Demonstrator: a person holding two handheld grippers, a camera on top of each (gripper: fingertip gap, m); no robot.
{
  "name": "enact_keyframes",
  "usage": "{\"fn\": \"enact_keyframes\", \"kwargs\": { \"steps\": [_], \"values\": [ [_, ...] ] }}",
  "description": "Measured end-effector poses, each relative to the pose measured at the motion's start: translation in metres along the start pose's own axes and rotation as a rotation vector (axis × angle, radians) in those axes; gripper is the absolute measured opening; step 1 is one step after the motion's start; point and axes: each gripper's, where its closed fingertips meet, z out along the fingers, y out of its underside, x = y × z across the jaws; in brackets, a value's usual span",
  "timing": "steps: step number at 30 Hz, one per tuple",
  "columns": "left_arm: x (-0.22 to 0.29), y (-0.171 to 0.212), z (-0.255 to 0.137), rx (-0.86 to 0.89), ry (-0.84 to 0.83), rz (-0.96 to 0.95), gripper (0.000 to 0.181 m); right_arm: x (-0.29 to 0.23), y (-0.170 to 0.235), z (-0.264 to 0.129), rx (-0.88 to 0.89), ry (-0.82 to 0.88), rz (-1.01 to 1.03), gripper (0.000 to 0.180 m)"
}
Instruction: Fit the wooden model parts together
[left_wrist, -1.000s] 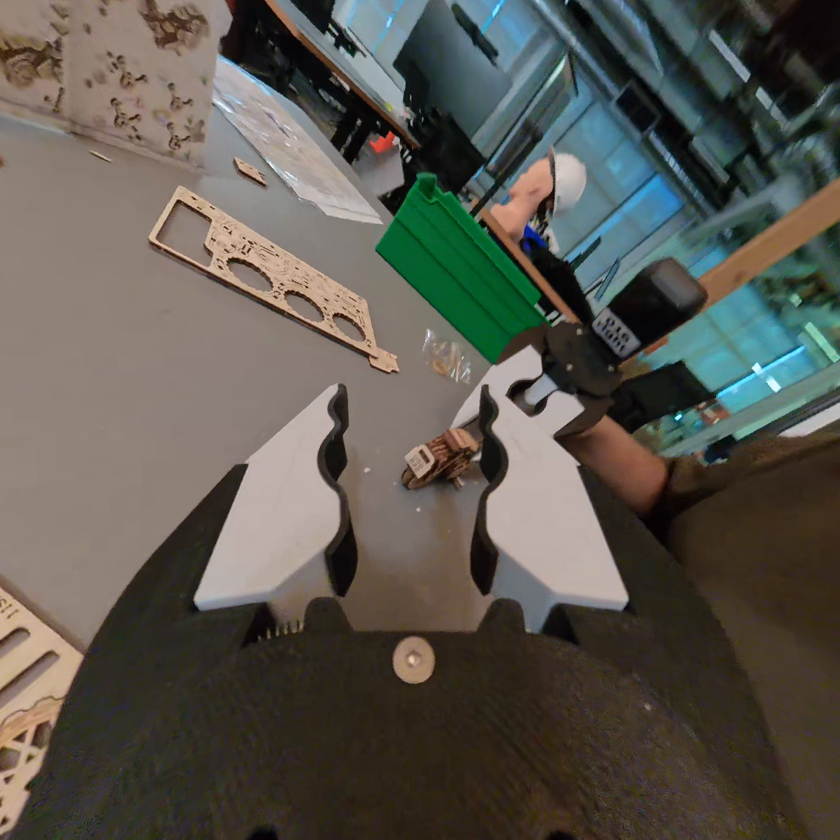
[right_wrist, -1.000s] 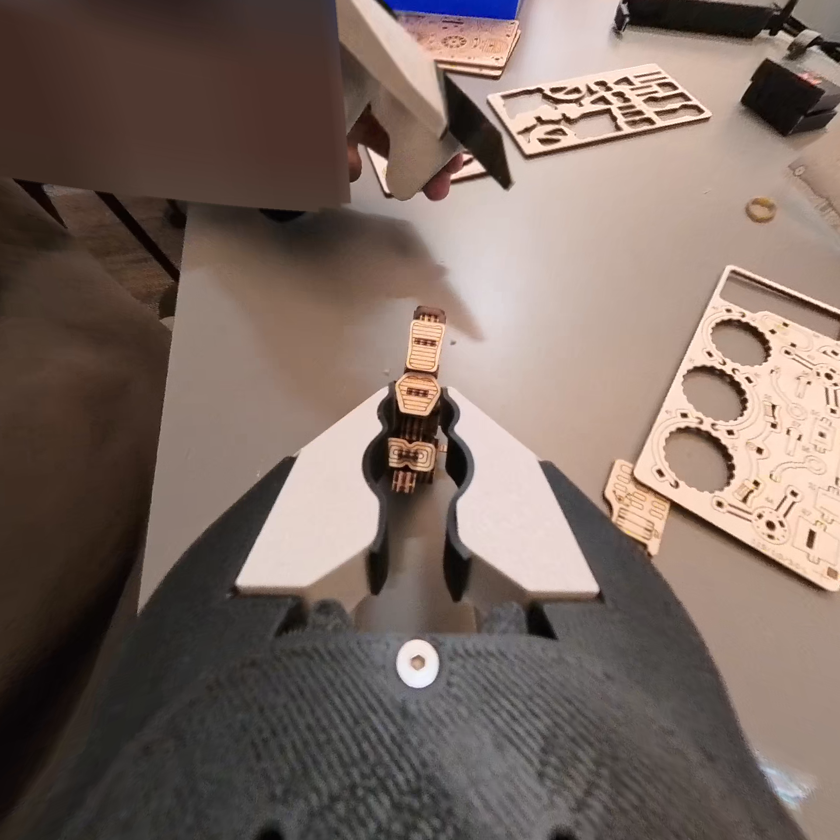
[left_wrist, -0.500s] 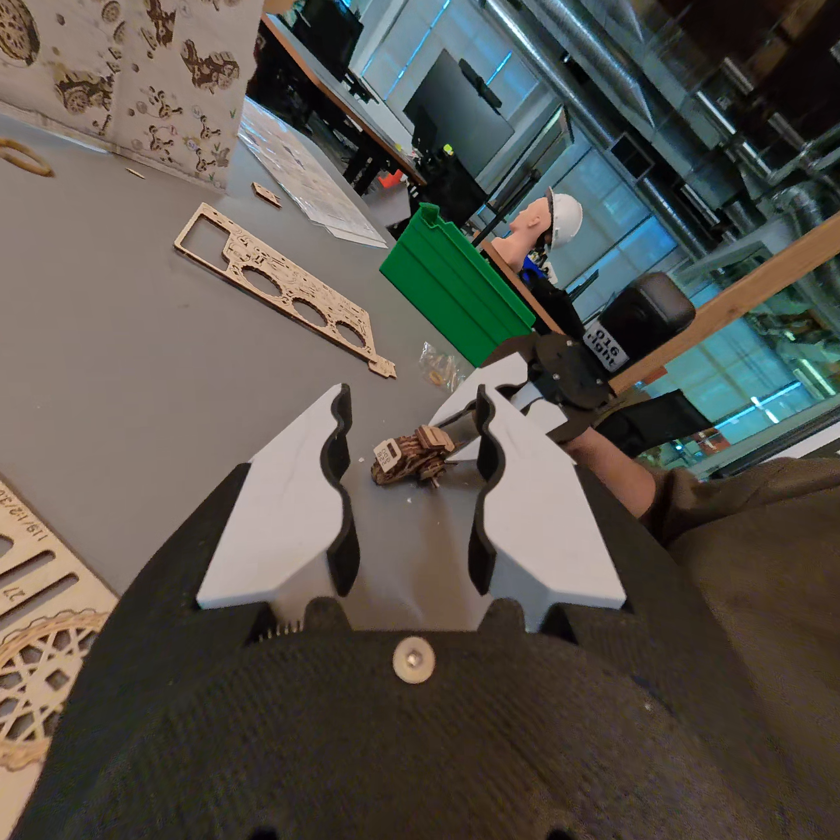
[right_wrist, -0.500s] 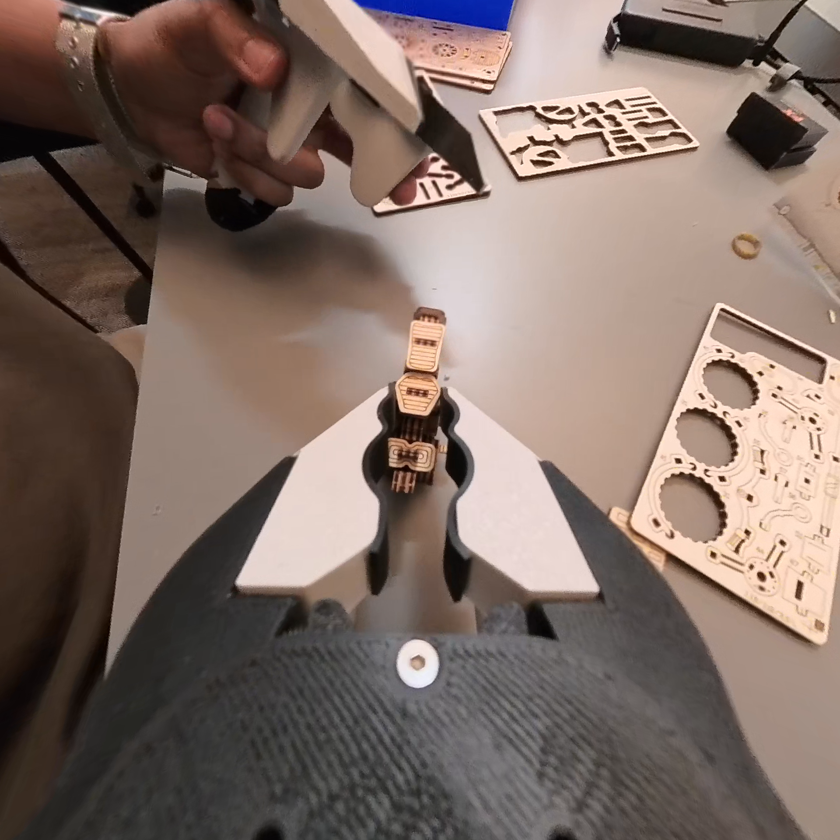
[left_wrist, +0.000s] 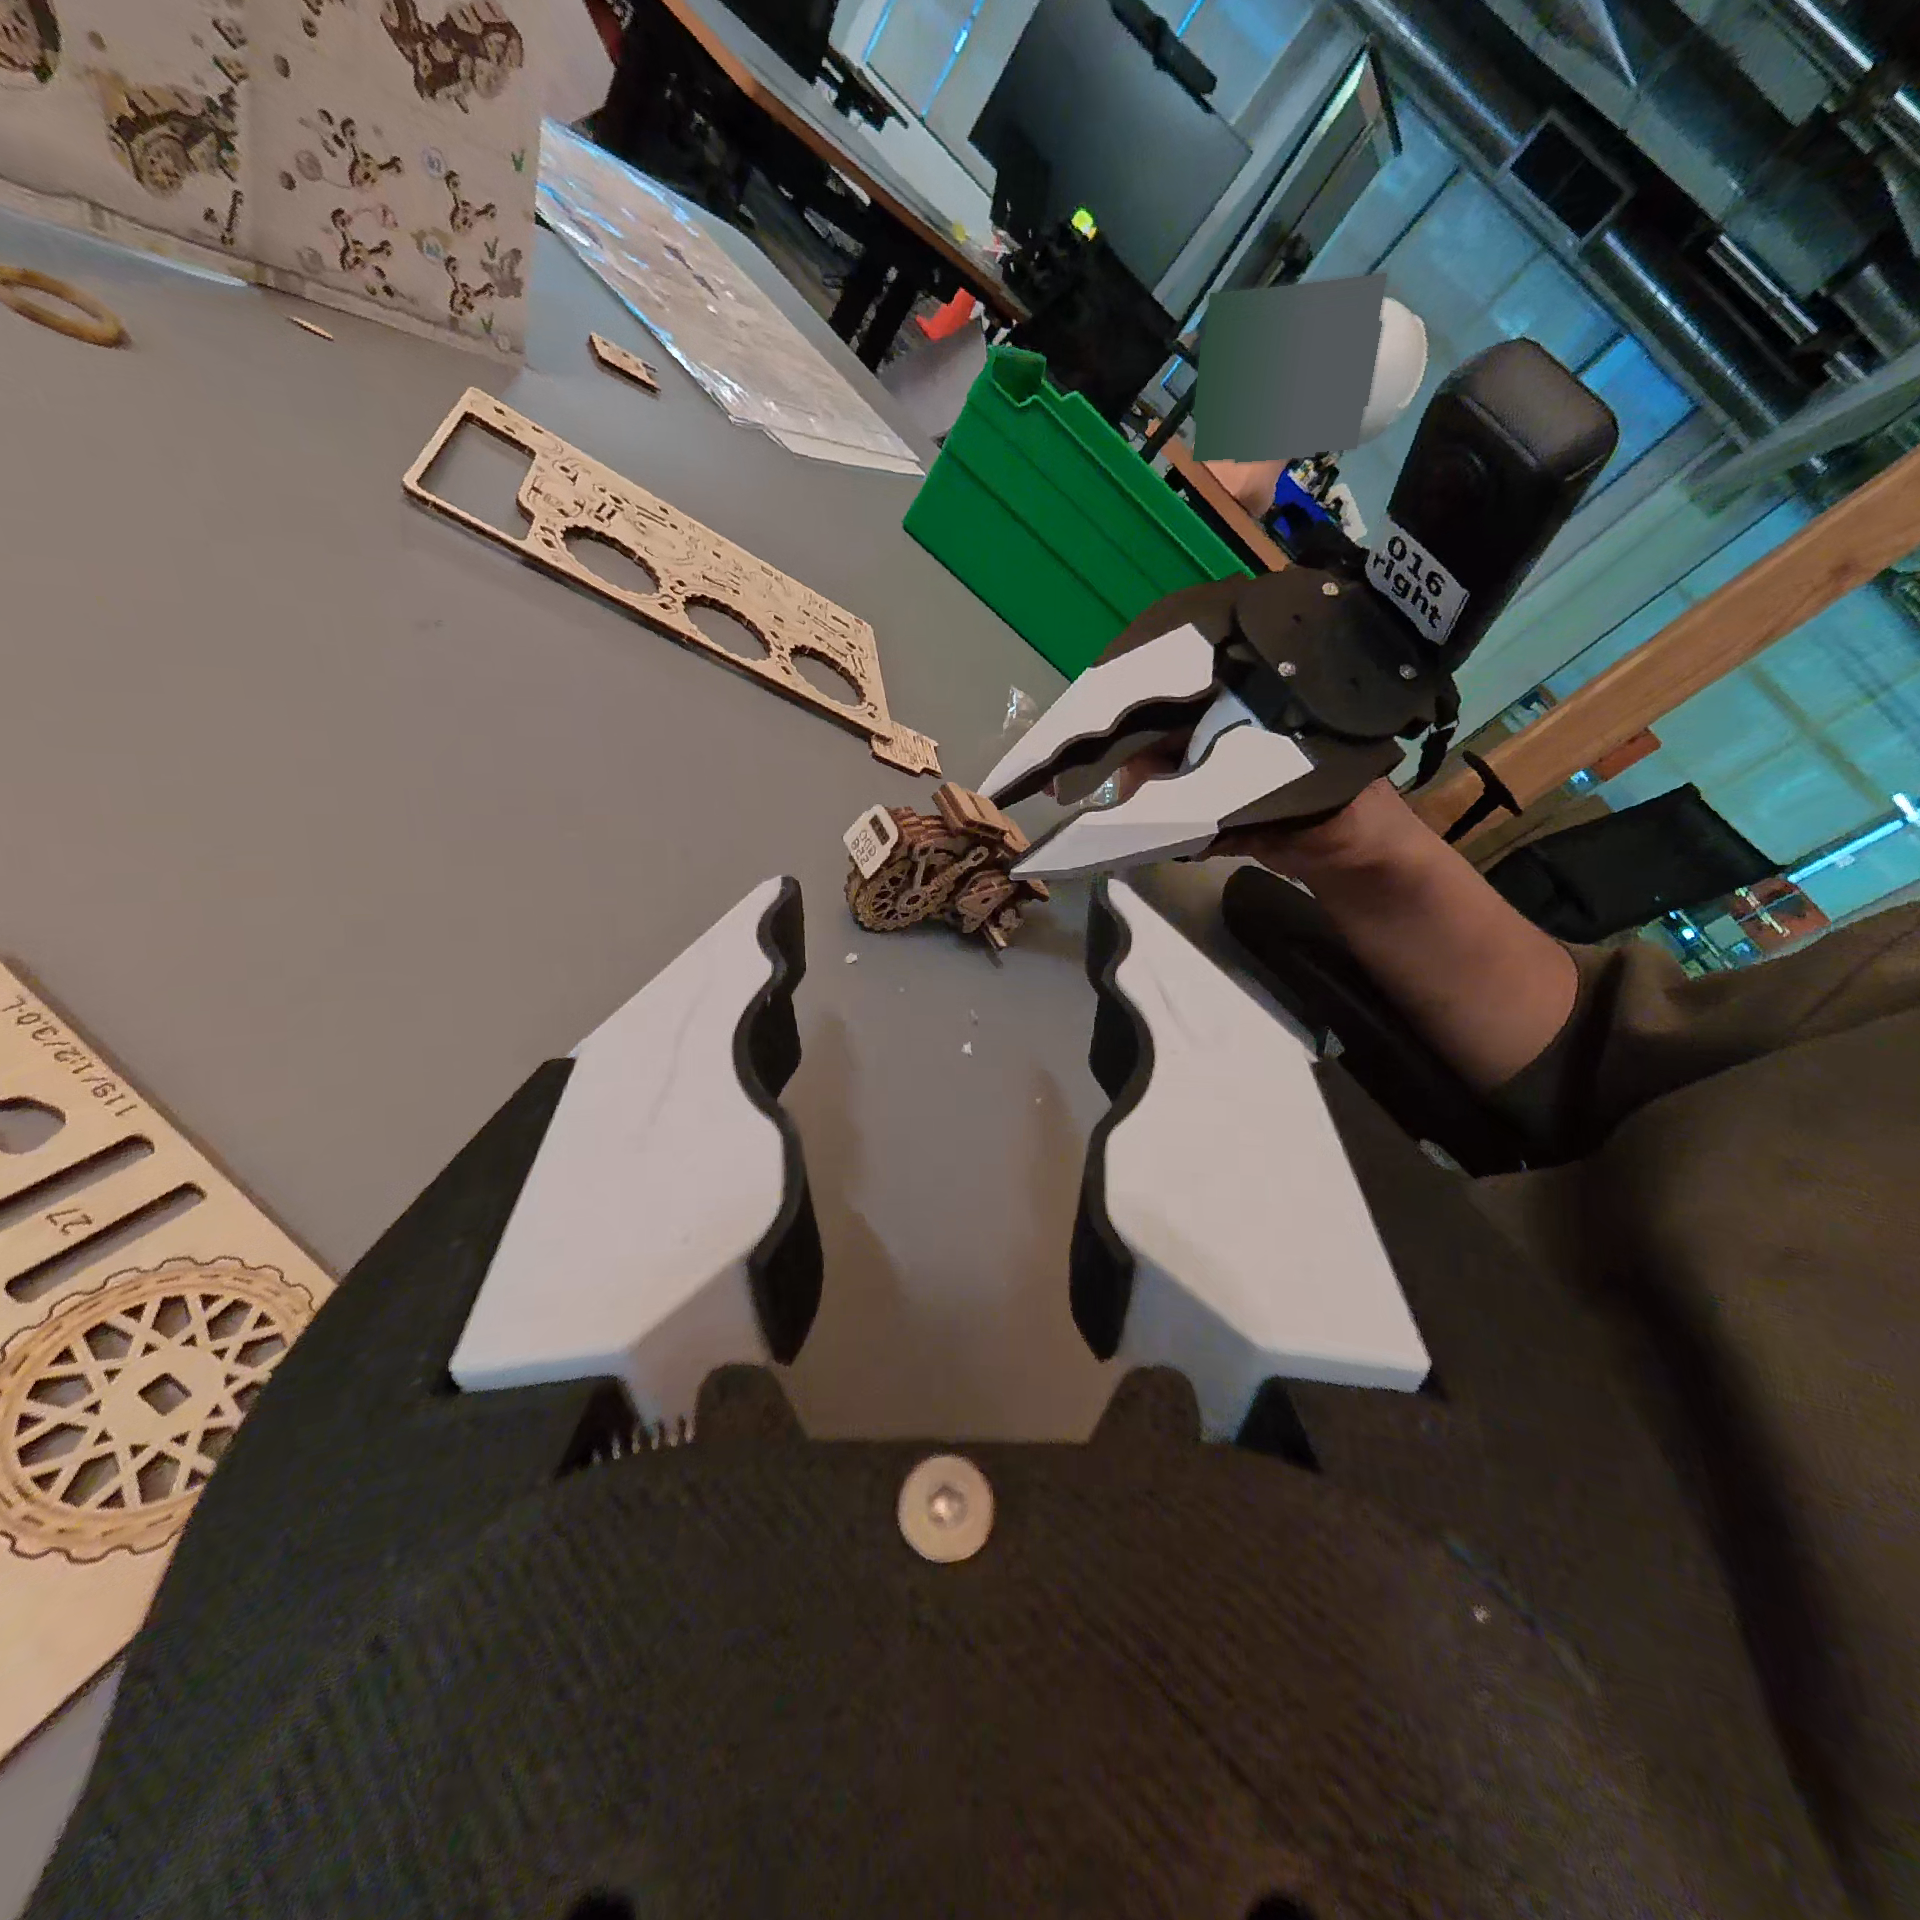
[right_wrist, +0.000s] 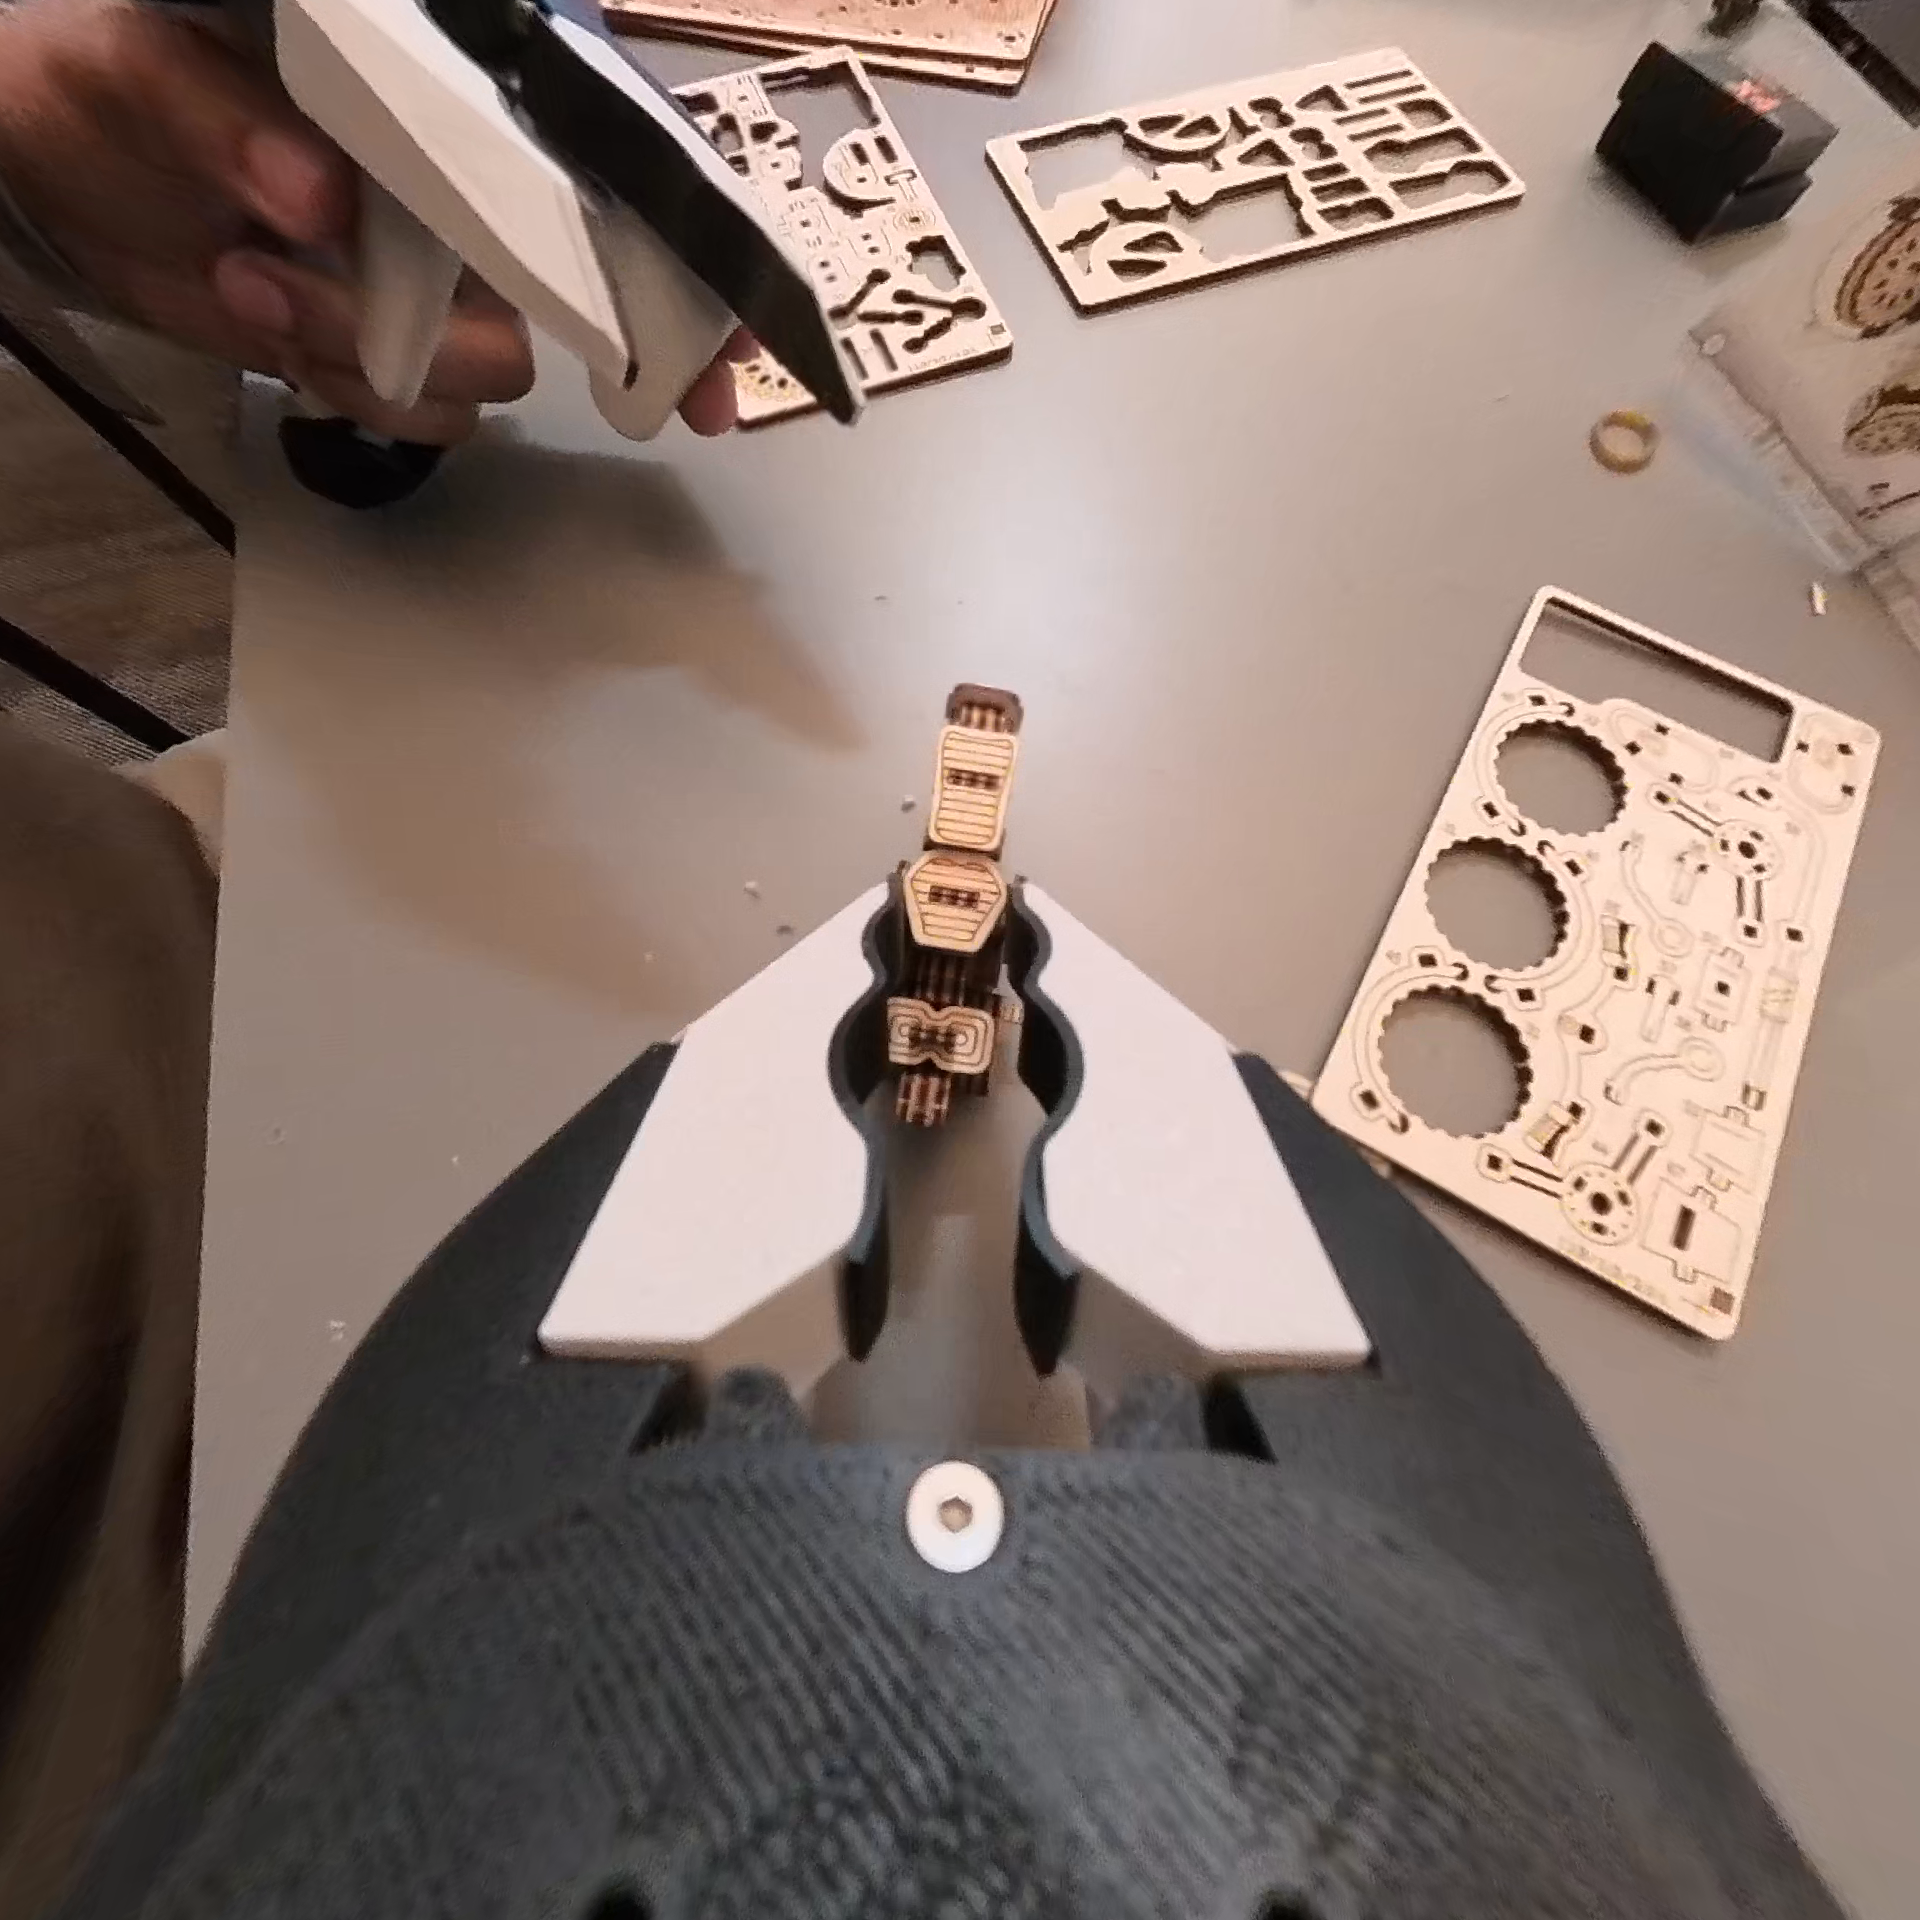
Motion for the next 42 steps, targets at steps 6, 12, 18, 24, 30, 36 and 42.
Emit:
{"fn": "enact_keyframes", "kwargs": {
  "steps": [6,12,18,24,30,36,42],
  "values": [
    [0.002,0.003,0.009,-0.034,0.021,0.013,0.053,0.001,0.004,-0.005,0.006,0.021,0.001,0.017],
    [0.010,0.006,0.022,-0.084,0.062,0.045,0.054,-0.004,0.000,-0.005,0.061,0.026,0.023,0.026],
    [0.012,0.003,0.031,-0.099,0.073,0.109,0.054,-0.007,-0.006,-0.018,0.143,0.067,0.038,0.036],
    [0.016,-0.007,0.039,-0.063,0.113,0.128,0.054,-0.009,-0.010,-0.032,0.196,0.180,-0.032,0.041],
    [0.009,-0.021,0.044,-0.013,0.122,0.101,0.057,-0.017,-0.010,-0.036,0.237,0.200,-0.024,0.047],
    [-0.002,-0.021,0.053,-0.037,0.109,0.073,0.055,-0.001,0.002,-0.050,0.253,0.248,0.020,0.043],
    [-0.001,-0.011,0.056,-0.080,0.119,0.050,0.055,0.017,0.013,-0.056,0.270,0.234,0.187,0.041]
  ]
}}
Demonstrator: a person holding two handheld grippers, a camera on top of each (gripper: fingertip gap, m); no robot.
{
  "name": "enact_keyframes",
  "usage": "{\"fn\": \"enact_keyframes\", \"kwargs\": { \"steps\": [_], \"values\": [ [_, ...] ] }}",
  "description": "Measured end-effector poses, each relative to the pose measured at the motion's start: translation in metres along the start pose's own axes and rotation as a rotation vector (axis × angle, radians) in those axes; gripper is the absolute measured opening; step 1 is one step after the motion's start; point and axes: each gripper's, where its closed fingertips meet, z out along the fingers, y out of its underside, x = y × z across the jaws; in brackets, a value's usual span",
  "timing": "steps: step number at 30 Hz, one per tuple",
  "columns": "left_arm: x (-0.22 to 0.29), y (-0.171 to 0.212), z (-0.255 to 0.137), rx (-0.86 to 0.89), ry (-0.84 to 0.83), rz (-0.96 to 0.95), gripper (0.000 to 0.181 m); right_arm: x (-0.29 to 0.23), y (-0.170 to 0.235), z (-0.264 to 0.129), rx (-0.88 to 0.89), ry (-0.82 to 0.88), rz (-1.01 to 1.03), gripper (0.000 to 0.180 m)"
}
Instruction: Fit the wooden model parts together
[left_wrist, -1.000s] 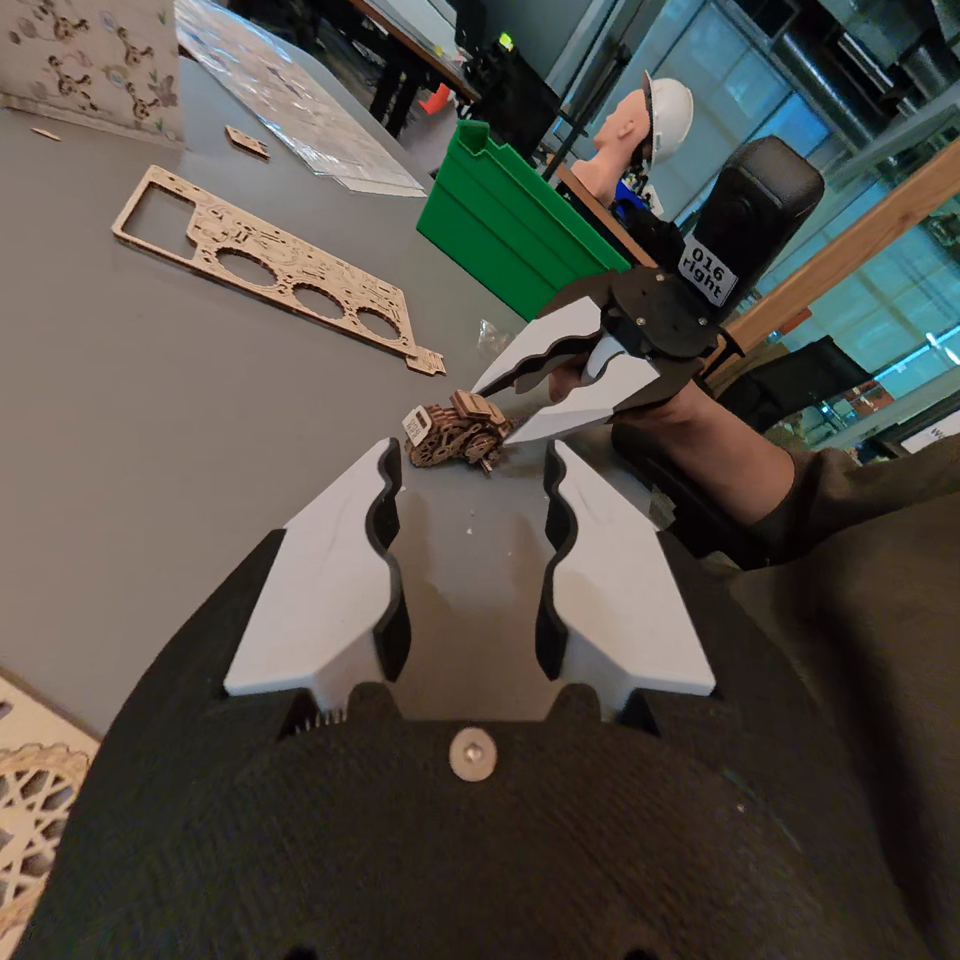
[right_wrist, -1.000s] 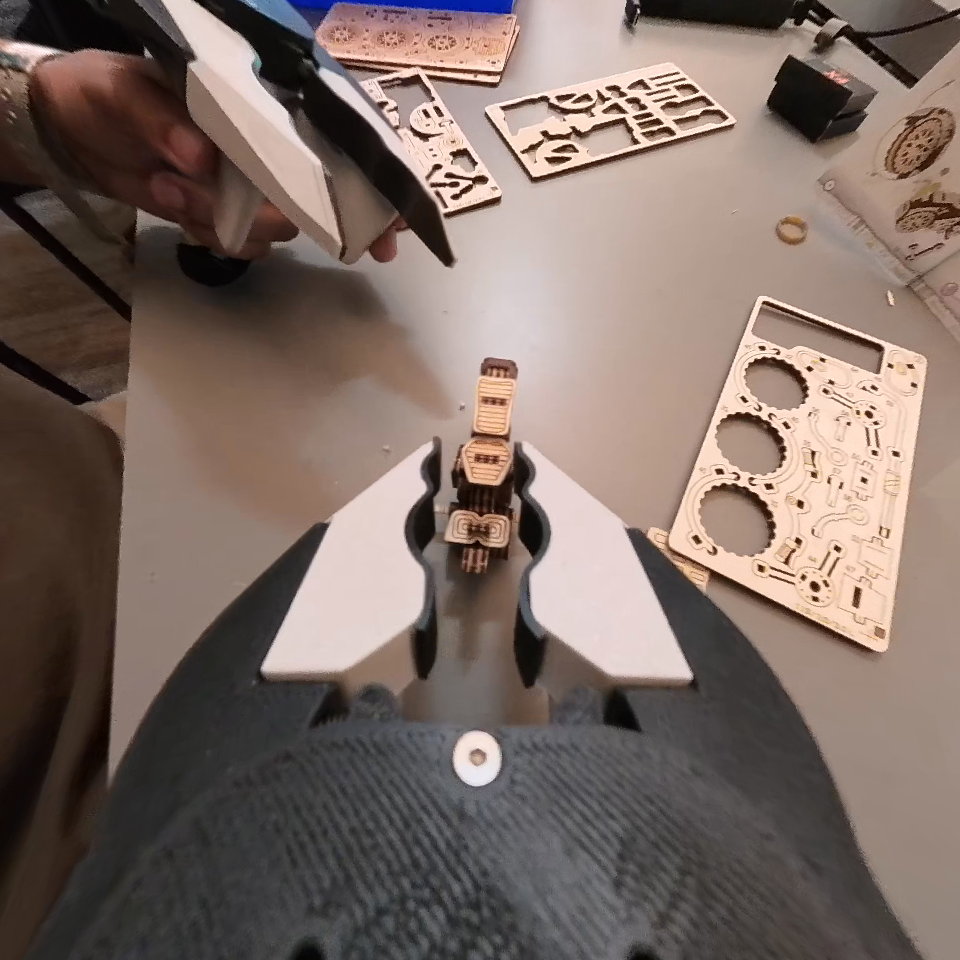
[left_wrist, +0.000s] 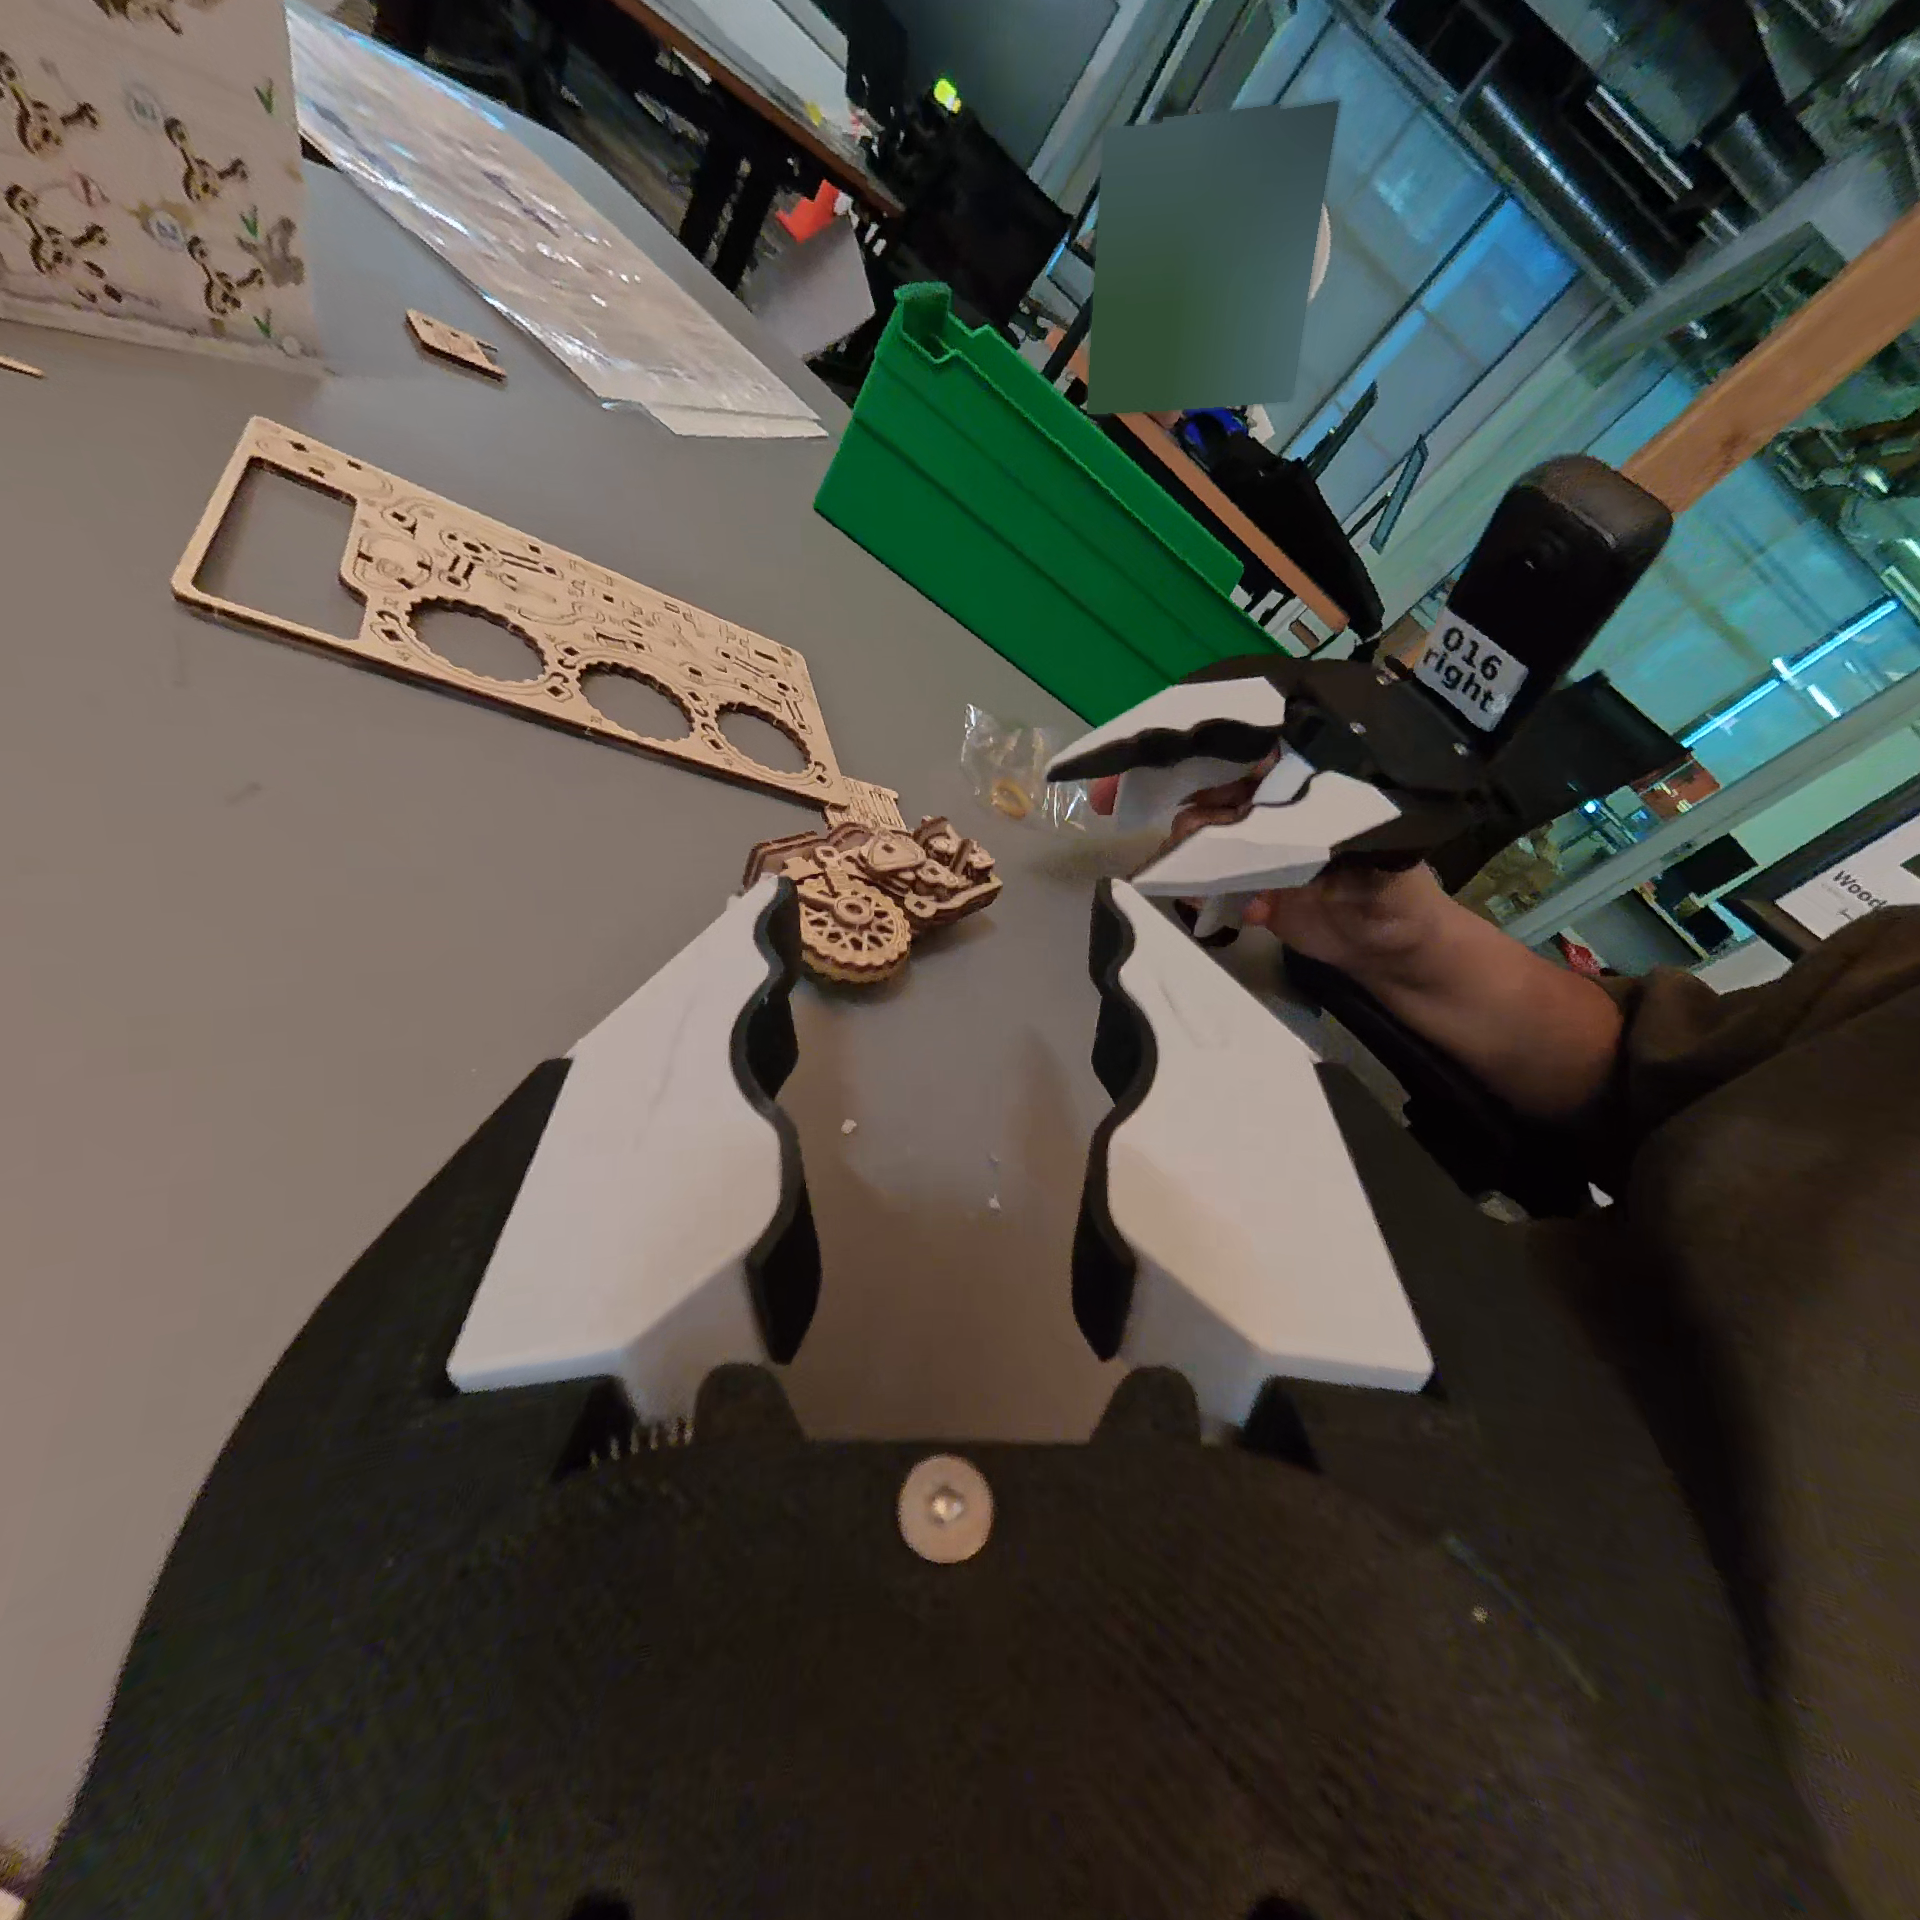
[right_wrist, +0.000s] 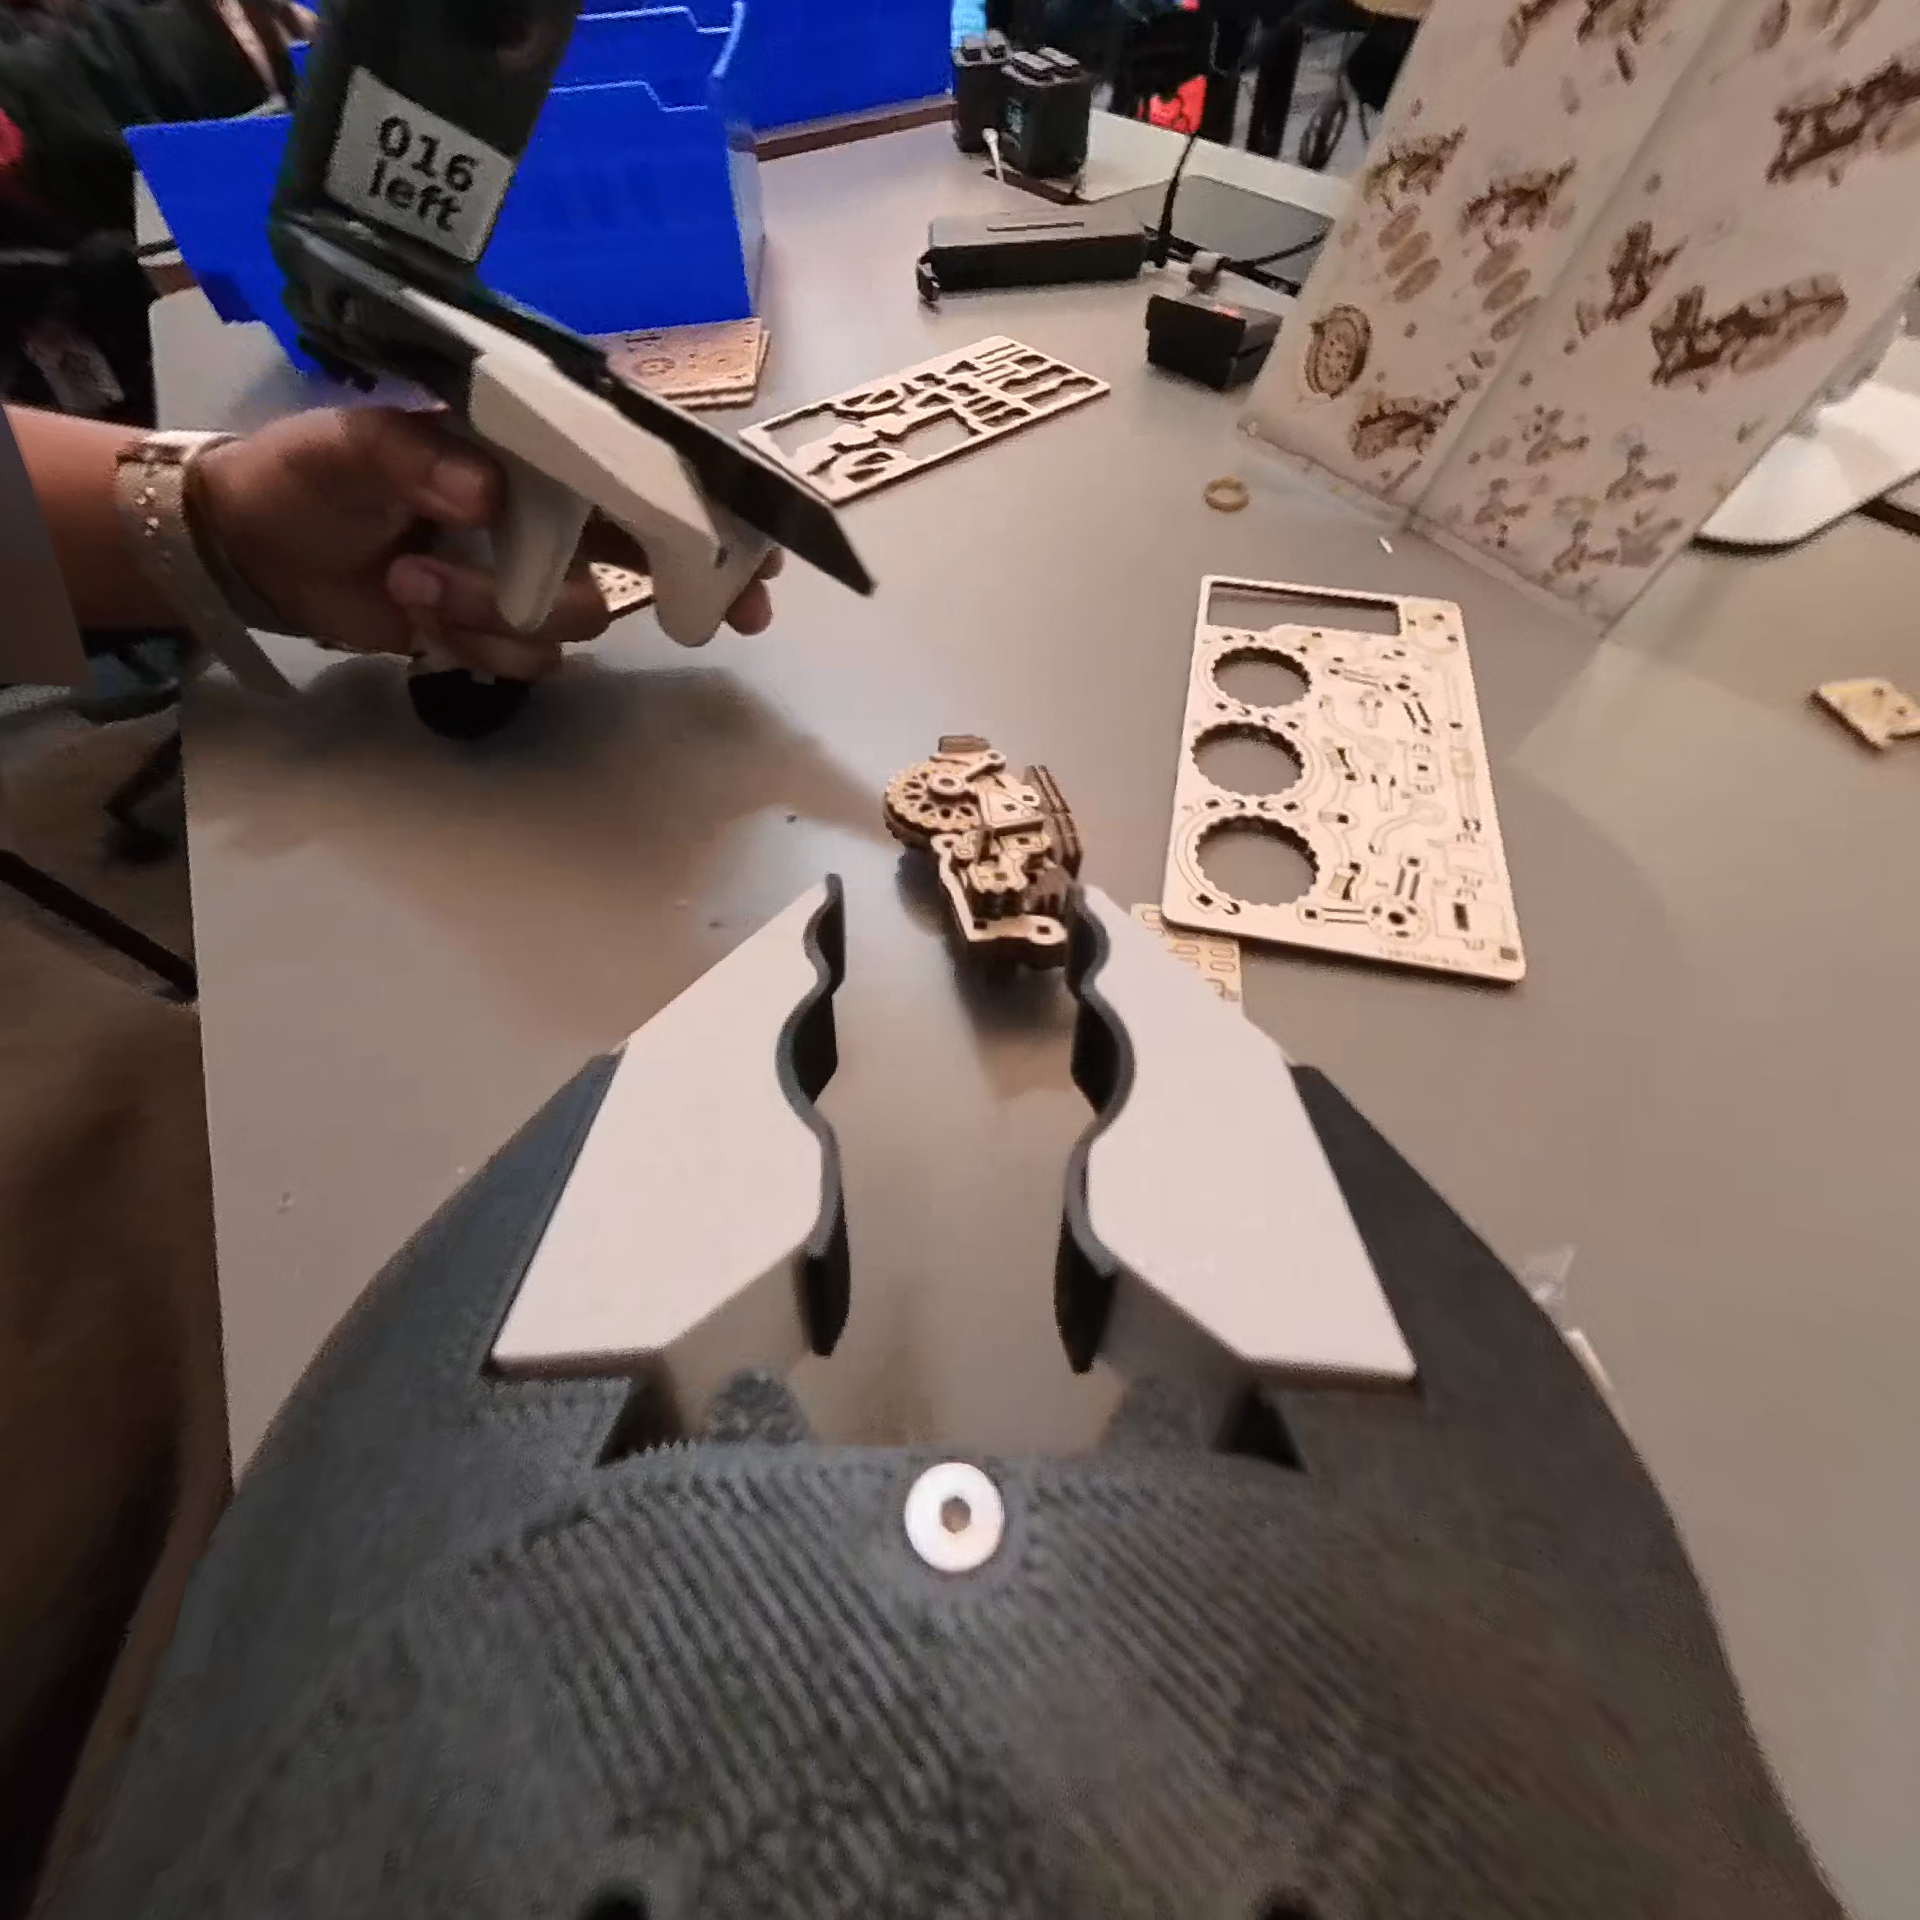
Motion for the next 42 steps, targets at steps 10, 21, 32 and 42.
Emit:
{"fn": "enact_keyframes", "kwargs": {
  "steps": [10,21,32,42],
  "values": [
    [0.004,0.011,-0.001,-0.038,-0.016,0.026,0.055,0.019,0.009,0.009,-0.057,0.018,0.128,0.025],
    [0.001,0.012,-0.004,-0.027,-0.060,0.018,0.052,0.031,0.036,0.022,-0.170,-0.049,0.527,0.013],
    [-0.004,0.020,0.001,-0.085,-0.057,-0.048,0.049,0.018,0.028,0.028,-0.132,-0.197,0.685,0.029],
    [0.007,0.019,-0.001,-0.074,-0.044,0.056,0.049,0.018,0.029,0.026,-0.128,-0.218,0.708,0.029]
  ]
}}
